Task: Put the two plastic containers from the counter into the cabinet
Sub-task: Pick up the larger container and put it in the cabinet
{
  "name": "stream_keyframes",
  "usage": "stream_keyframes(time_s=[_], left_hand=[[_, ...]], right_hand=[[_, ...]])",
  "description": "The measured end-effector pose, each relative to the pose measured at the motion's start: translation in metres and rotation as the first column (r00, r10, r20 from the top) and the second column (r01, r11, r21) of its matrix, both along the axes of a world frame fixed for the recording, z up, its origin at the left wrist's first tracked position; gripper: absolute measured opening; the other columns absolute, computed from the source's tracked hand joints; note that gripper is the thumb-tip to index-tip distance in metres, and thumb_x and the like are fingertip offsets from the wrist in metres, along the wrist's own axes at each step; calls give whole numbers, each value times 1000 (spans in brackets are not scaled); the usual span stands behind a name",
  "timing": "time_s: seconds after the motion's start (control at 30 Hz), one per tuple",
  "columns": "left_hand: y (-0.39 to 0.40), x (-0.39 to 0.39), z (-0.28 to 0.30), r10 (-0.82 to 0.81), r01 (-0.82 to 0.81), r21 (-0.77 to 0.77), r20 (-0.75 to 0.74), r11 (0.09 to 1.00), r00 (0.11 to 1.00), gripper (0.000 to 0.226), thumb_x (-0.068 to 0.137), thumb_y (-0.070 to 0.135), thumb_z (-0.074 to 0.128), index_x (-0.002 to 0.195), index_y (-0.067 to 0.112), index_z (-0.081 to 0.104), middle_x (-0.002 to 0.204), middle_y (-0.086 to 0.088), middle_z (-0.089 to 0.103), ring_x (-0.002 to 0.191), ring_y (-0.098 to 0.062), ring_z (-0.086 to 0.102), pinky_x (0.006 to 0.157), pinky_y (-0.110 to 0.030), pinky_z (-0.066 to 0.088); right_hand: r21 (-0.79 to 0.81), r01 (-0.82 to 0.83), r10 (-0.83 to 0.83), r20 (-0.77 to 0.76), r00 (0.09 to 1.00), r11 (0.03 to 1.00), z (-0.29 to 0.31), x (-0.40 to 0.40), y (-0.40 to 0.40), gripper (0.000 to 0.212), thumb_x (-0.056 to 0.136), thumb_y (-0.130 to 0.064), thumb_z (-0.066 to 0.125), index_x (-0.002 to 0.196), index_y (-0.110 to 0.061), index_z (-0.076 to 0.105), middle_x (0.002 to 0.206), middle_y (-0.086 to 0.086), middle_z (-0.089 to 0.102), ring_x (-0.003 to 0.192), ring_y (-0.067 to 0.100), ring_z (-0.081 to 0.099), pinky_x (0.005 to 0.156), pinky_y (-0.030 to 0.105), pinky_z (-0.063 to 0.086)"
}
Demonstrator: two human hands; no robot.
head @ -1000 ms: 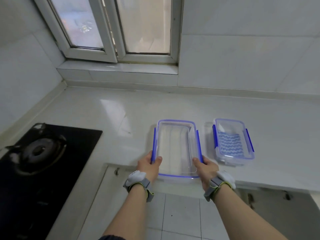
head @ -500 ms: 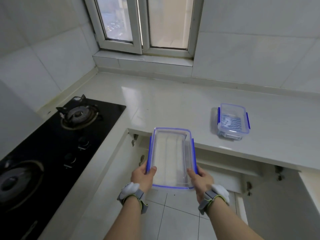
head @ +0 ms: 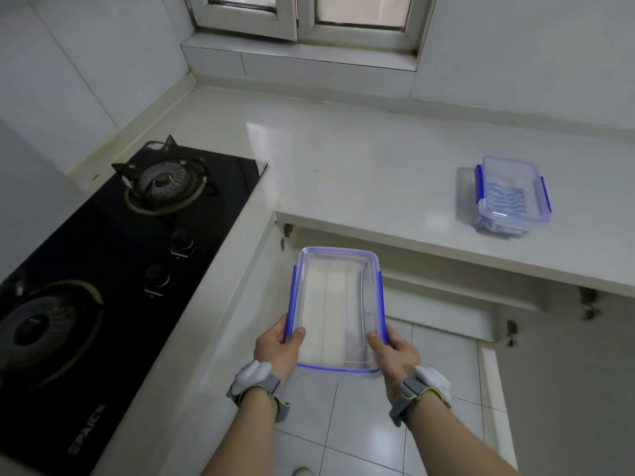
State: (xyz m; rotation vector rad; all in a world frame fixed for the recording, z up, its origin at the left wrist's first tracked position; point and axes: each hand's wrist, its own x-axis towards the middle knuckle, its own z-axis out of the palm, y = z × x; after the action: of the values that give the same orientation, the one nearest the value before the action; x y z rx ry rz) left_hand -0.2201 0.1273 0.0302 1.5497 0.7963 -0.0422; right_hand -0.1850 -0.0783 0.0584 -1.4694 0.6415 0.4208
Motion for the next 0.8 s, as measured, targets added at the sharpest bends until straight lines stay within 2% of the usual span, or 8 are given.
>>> stream_keyframes(time_s=[0.1, 0.2, 0.3, 0.4, 0.47, 0.63, 0.73, 0.8], left_hand=[[14, 18, -19, -30, 30, 3, -3, 1000, 1000, 50, 90, 18, 68, 138, 15, 56, 107, 8, 71, 92, -7, 68, 91, -24, 49], [20, 39, -36, -50, 50, 14, -4, 999, 999, 49, 89, 21, 68, 137, 19, 58, 101, 14, 72, 89, -6, 69, 90, -24, 51], [23, 69, -66, -98, 99, 41, -16, 994, 995, 47, 87, 27, 67, 133, 26, 60, 89, 25, 71, 80, -5, 68, 84, -29, 56], [26, 91, -88, -135, 136, 79, -21, 988, 991, 53, 79, 39, 64, 132, 29, 62, 89, 16, 73, 73, -11, 65, 84, -39, 58], [32, 115, -112, -156, 159, 113, -34, 981, 987, 52, 78, 42, 61, 129, 30, 64, 88, 8, 74, 68, -15, 61, 83, -41, 58], [44, 193, -177, -156, 159, 185, -29, 970, 987, 37, 87, 34, 60, 123, 27, 66, 96, -6, 75, 87, -29, 68, 87, -37, 56], [50, 220, -189, -199, 200, 233, -30, 952, 980, 26, 91, 34, 56, 114, 27, 67, 76, 1, 69, 68, -19, 62, 71, -25, 48], [53, 245, -207, -199, 193, 252, 0, 948, 980, 19, 91, 34, 57, 106, 30, 68, 71, 1, 67, 64, -19, 62, 68, -26, 49]], right_hand=[[-29, 25, -25, 0, 1000, 999, -15, 11, 14, 53, 90, -14, 71, 141, -11, 55, 99, -7, 70, 86, 6, 65, 96, 34, 47], [-32, 41, -41, -7, 999, 999, -28, 25, 21, 53, 90, -14, 71, 141, -10, 55, 112, 3, 71, 100, 23, 67, 103, 41, 48], [-47, 91, -92, -18, 996, 995, -57, 47, 25, 54, 90, -14, 71, 141, -9, 55, 121, 9, 70, 103, 25, 65, 104, 41, 48], [-57, 109, -110, -9, 994, 992, -80, 65, 30, 49, 89, -13, 72, 136, -8, 59, 101, 0, 75, 88, 17, 67, 95, 35, 49], [-54, 129, -130, -18, 991, 990, -108, 90, 34, 47, 88, -13, 73, 134, -8, 61, 88, -8, 73, 84, 14, 67, 96, 36, 50], [-63, 102, -103, -13, 995, 993, -187, 167, 48, 49, 87, -19, 75, 134, -13, 63, 108, 2, 73, 109, 29, 66, 110, 44, 46], [-84, 102, -104, -17, 994, 991, -206, 194, 51, 55, 85, -25, 78, 136, -13, 61, 118, 7, 73, 113, 30, 65, 112, 46, 45], [-100, 88, -88, 5, 996, 991, -225, 220, 55, 58, 84, -29, 79, 137, -15, 61, 122, 8, 72, 115, 30, 64, 112, 45, 44]])
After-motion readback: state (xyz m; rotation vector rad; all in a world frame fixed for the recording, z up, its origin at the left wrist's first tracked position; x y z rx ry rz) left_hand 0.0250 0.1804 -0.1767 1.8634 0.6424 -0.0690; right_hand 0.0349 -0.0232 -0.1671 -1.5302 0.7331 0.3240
